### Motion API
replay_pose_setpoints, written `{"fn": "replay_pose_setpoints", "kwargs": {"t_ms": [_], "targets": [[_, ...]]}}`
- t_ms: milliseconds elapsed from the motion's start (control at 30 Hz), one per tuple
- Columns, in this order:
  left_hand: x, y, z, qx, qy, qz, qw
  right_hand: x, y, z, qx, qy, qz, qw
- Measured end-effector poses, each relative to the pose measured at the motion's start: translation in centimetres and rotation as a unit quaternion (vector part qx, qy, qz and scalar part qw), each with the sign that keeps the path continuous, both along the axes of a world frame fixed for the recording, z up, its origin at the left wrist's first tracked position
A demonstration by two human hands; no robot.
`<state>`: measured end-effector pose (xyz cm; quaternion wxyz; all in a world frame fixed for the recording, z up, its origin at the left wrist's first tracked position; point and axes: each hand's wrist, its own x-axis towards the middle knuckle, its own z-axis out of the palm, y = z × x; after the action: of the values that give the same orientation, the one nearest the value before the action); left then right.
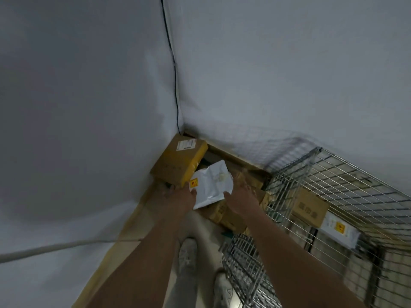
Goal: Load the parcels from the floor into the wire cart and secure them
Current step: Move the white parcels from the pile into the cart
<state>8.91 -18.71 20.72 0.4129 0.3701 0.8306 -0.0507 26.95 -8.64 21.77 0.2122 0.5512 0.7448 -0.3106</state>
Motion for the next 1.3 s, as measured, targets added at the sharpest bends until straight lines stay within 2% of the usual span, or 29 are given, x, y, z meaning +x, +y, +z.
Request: {"fn": "replay_pose_setpoints", "kwargs": {"t_ms": [300,467,533,667,767,900,1033,1133,1300], "targets": [[-1.9,6.0,-16.9,0.020,-0.071,0.119,0.990,-2.0,5.6,-14.6,-0.041,-0.028,-0.034,0.998],[-1.3,8.3,-24.1,0.009,-0.098,0.190,0.977,-1.9,7.5,-21.0,-0.052,-0.044,-0.057,0.996],[-1.3,8.4,-27.0,0.001,-0.128,0.242,0.962,-2.1,8.1,-23.0,-0.055,-0.034,-0.078,0.995],[-1.4,7.6,-31.7,0.012,-0.176,0.377,0.909,-2.4,8.8,-26.2,-0.065,-0.016,-0.118,0.991],[-0.6,7.7,-32.1,0.017,-0.208,0.435,0.876,-2.2,9.2,-27.5,-0.054,-0.006,-0.140,0.989],[0.5,7.7,-32.6,0.024,-0.256,0.432,0.865,-2.1,9.3,-28.1,-0.068,0.016,-0.174,0.982],[0.8,7.7,-31.4,0.018,-0.246,0.437,0.865,-2.4,9.6,-27.0,-0.077,0.020,-0.174,0.982],[1.3,7.6,-29.5,0.016,-0.255,0.417,0.872,-2.7,10.1,-24.9,-0.107,-0.004,-0.149,0.983],[2.0,6.5,-24.6,0.014,-0.292,0.457,0.840,-2.5,11.0,-17.5,-0.139,0.022,-0.179,0.974]]}}
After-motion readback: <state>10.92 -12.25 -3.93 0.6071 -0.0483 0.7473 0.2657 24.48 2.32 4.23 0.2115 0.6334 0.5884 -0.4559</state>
